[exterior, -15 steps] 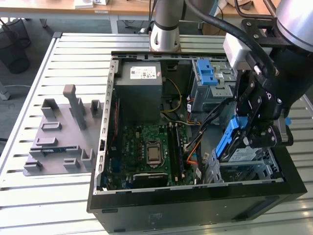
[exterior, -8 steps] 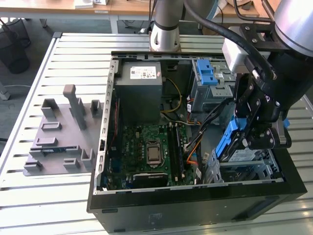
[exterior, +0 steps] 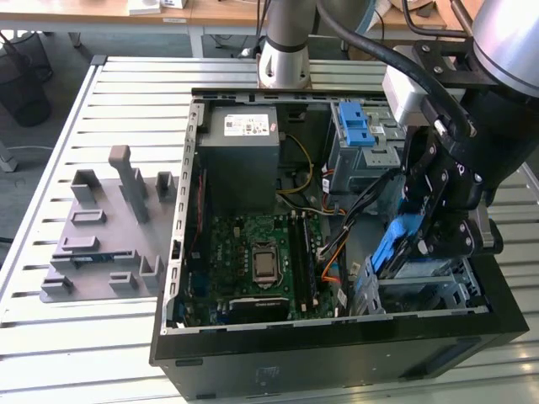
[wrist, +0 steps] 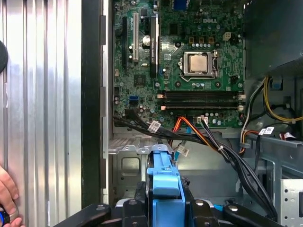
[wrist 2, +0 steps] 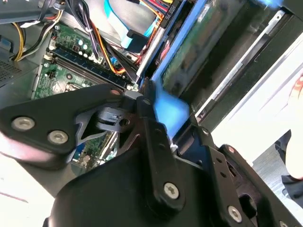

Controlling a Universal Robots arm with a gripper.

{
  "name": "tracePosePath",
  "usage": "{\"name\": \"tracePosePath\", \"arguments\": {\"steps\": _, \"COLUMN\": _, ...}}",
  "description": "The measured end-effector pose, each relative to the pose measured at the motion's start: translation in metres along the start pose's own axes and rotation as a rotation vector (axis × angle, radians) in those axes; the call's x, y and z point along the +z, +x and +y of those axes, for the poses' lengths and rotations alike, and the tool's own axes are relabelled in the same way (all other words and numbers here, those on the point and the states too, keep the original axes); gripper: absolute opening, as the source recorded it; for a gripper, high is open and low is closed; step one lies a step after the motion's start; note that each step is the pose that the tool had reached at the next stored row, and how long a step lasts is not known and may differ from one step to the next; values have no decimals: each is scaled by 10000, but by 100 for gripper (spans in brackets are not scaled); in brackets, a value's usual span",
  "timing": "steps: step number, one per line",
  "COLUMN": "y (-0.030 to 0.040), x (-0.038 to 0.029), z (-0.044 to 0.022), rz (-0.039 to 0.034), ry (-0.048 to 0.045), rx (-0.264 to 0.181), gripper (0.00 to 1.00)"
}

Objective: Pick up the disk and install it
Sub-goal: 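Insert the disk into the insertion slot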

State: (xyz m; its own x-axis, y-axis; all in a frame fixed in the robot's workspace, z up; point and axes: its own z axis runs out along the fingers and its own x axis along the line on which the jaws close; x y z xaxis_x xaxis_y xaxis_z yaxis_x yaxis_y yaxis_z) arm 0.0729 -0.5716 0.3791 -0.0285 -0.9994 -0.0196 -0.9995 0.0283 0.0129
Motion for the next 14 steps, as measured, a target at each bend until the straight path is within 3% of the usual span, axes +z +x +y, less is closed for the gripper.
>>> {"name": "tracePosePath", "arguments": {"steps": 2, "y": 0, "x": 0, "z": 0, "rz": 0, "ry": 0, "rx": -1, "gripper": 44}}
{"name": "tracePosePath", "arguments": {"steps": 8, "y": 1, "x": 39, "z": -1, "rz": -2, "ry": 0, "rx": 0, "gripper": 44}}
{"name": "tracePosePath", "arguments": {"steps": 11, "y": 3, "x": 68, "z": -1, "rz": -1, "ry": 0, "rx": -1, "gripper": 36}}
{"name": "tracePosePath", "arguments": {"steps": 13, "y": 4, "x": 95, "z": -1, "rz": -2, "ry": 0, "rx": 0, "gripper": 24}}
{"name": "tracePosePath", "arguments": {"steps": 14, "y": 4, "x": 107, "z": -2, "rz": -2, "ry": 0, "rx": 0, "gripper": 24}}
